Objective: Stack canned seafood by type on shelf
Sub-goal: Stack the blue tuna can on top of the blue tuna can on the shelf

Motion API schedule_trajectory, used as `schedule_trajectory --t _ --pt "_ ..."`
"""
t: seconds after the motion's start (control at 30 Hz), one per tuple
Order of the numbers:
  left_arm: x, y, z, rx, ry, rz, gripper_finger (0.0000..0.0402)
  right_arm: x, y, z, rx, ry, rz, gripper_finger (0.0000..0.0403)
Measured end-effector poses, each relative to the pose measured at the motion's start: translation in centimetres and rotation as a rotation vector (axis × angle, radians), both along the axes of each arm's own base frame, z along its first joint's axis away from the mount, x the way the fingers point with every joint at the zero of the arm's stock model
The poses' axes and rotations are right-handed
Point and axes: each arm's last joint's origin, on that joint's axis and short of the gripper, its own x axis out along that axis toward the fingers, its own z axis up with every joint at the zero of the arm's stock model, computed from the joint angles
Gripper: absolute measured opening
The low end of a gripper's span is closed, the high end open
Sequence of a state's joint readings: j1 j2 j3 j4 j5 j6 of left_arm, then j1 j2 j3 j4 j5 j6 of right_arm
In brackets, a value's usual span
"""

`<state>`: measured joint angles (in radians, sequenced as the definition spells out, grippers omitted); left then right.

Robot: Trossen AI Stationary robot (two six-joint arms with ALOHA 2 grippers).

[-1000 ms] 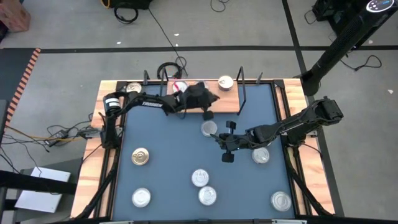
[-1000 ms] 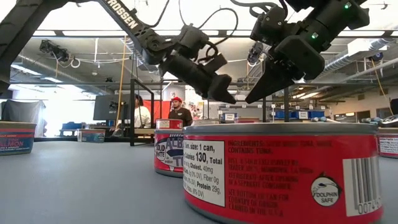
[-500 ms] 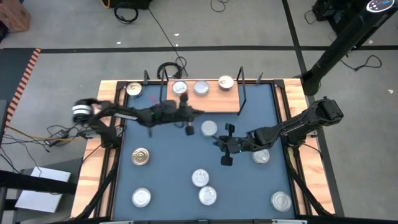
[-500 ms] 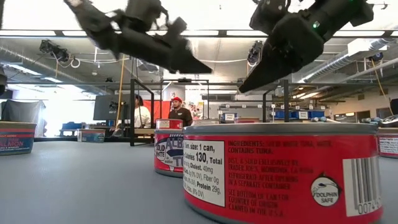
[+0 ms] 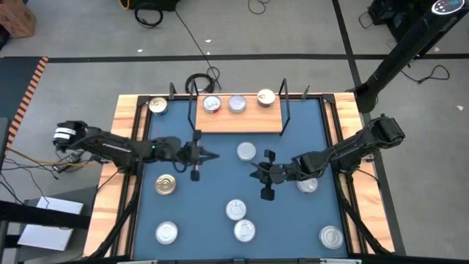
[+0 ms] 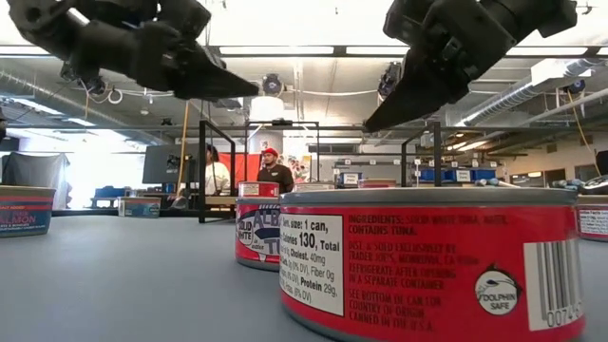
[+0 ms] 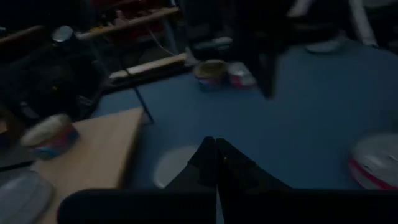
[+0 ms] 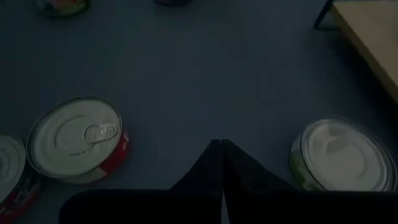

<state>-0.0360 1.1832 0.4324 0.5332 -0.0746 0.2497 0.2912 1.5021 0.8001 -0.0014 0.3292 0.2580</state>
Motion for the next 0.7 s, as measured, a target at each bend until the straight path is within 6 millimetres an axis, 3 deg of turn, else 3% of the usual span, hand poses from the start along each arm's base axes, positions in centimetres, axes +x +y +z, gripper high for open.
schedule_trajectory --t 0.33,0.57,0.7 --pt "-0.7 -3.4 -0.4 -0.071 0.234 -0.116 0.0001 0.0 -1.3 -0.4 -0.019 0.065 0.015 0.0010" --pt "-1.6 -6.4 0.5 -0.211 0.493 -0.159 0.0001 0.0 -1.8 -0.5 -0.030 0.080 0.006 0.0011" --pt "-3.0 -7.9 0.7 -0.312 0.678 -0.089 0.0001 0.0 -1.8 -0.5 -0.046 0.082 0.018 0.0011"
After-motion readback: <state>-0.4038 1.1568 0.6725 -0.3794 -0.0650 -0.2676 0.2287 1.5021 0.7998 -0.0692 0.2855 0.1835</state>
